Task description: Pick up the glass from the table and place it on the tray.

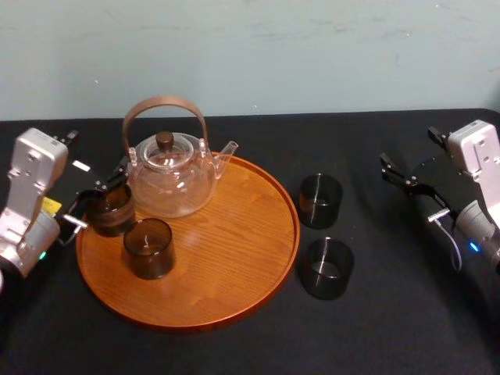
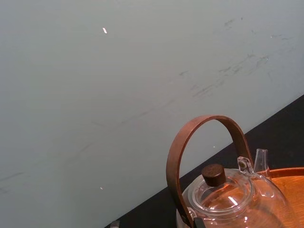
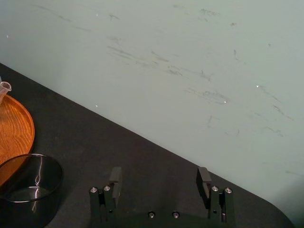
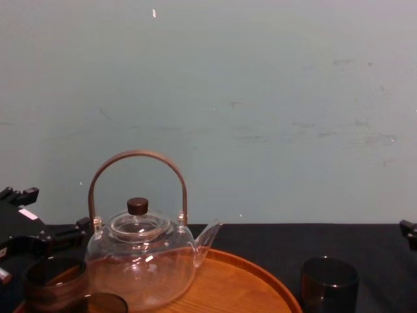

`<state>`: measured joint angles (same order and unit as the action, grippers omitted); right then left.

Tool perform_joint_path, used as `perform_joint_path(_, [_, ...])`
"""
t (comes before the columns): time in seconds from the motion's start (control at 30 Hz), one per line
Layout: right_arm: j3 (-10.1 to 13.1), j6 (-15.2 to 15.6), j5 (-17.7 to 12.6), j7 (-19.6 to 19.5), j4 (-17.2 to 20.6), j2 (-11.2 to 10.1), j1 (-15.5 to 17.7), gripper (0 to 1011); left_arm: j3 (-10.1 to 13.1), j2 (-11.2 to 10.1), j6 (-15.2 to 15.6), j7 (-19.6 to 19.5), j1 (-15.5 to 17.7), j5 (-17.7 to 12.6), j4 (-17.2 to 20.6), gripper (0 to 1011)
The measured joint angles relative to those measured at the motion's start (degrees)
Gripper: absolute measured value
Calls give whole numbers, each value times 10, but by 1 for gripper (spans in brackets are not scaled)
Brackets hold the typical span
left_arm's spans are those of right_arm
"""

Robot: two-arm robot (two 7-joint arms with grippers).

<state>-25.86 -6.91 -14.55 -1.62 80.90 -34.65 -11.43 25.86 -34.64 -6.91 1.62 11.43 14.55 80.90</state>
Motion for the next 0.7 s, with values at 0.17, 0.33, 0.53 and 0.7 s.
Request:
perform_joint_path(0.17, [0, 0, 0, 0, 0, 0, 0, 1002, 0, 0, 0, 0, 0, 0, 0, 1001])
perform_joint_path(0.33, [0, 0, 0, 0, 0, 0, 0, 1002, 0, 0, 0, 0, 0, 0, 0, 1001])
perform_joint_path(0.53, [0, 0, 0, 0, 0, 0, 0, 1002, 0, 0, 0, 0, 0, 0, 0, 1001])
perform_joint_path(0.7, [0, 0, 0, 0, 0, 0, 0, 1002, 0, 0, 0, 0, 0, 0, 0, 1001])
